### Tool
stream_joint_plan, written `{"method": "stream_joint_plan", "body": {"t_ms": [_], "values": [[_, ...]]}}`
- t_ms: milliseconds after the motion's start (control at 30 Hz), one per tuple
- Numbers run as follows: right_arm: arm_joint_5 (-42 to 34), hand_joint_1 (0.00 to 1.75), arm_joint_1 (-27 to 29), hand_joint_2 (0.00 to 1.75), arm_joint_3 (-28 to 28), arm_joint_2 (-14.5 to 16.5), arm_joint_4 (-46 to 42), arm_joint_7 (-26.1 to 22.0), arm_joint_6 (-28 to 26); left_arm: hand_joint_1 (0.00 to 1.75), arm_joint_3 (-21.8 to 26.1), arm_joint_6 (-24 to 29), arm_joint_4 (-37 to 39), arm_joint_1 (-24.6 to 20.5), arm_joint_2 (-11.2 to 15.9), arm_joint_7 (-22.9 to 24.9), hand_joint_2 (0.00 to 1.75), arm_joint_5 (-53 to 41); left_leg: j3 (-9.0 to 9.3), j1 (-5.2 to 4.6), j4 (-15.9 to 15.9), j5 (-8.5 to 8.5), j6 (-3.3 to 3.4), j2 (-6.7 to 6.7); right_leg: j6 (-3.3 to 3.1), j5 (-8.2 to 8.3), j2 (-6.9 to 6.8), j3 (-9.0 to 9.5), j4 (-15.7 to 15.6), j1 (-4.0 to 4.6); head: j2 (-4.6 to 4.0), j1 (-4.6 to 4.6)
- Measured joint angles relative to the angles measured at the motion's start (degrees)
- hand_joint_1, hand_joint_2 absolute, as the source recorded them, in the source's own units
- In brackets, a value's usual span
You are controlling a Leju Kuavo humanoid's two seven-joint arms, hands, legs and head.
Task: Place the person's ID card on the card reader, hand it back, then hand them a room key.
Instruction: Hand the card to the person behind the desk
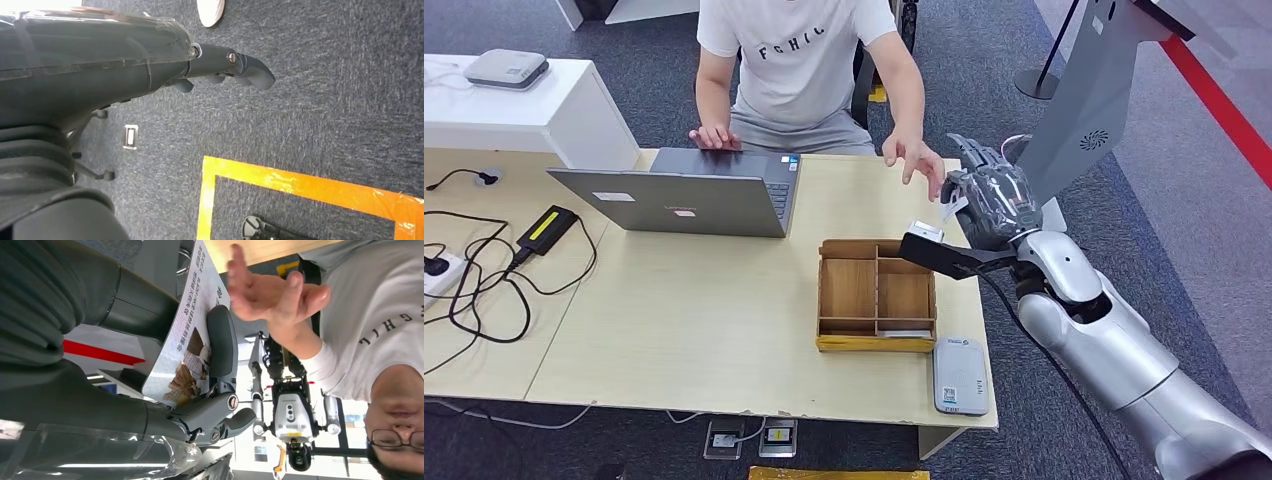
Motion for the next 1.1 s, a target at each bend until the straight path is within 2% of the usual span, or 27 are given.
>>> {"method": "stream_joint_plan", "body": {"t_ms": [300,667,700,733,800,833,867,1100], "values": [[2.1,1.75,-1.86,1.75,0.01,6.28,5.69,-1.13,0.13,0.0,-0.02,-0.15,-0.01,0.04,-0.23,0.45,0.0,0.48,0.0,0.0,0.0,0.0,0.0,0.0,0.0,0.0,-0.01,0.0,-0.01,0.0,0.0,0.02],[5.3,1.75,-2.61,1.75,-0.13,10.95,13.63,-3.4,-1.39,0.0,-0.04,-0.21,-0.01,0.21,-0.68,0.66,0.0,1.03,0.0,0.0,0.0,0.0,0.0,-0.01,0.0,0.0,0.0,-0.04,-0.01,0.0,0.0,0.01],[5.66,1.41,-2.6,1.75,-0.21,11.19,14.13,-3.46,-1.49,0.0,-0.04,-0.22,-0.01,0.21,-0.69,0.66,0.0,1.04,0.0,0.0,0.0,0.0,0.0,-0.01,-0.01,0.0,0.01,-0.05,-0.01,0.0,0.0,0.01],[6.08,0.98,-2.59,1.75,-0.37,11.46,14.71,-3.56,-1.57,0.0,-0.04,-0.23,-0.01,0.22,-0.71,0.66,0.0,1.07,-0.01,0.0,0.0,0.0,0.0,-0.01,-0.01,0.0,0.01,-0.06,-0.01,0.0,0.0,0.02],[6.89,0.1,-2.57,0.87,-0.72,11.99,15.8,-3.8,-1.64,0.0,-0.04,-0.25,0.0,0.24,-0.74,0.66,0.0,1.15,-0.02,0.0,0.0,0.0,0.0,-0.01,-0.01,-0.01,0.02,-0.08,-0.01,0.0,0.0,0.02],[7.26,0.0,-2.56,0.44,-0.91,12.26,16.34,-3.91,-1.68,0.0,-0.04,-0.26,0.01,0.26,-0.77,0.66,0.0,1.19,-0.02,0.0,0.0,-0.01,0.0,0.0,-0.01,-0.01,0.02,-0.08,-0.01,0.0,0.0,0.01],[7.57,0.0,-2.56,0.0,-1.1,12.51,16.86,-3.97,-1.75,0.0,-0.04,-0.27,0.01,0.28,-0.8,0.66,0.0,1.22,-0.02,0.0,0.0,-0.01,0.0,0.0,-0.01,-0.01,0.03,-0.08,-0.01,0.0,0.0,0.01],[10.54,0.0,-2.52,0.0,-2.28,13.92,19.67,-3.48,-2.98,0.0,-0.04,-0.44,0.02,0.37,-1.14,0.66,0.0,1.28,-0.02,0.0,0.01,-0.01,-0.01,0.01,-0.01,-0.01,0.05,-0.09,-0.01,0.0,0.0,0.01]]}}
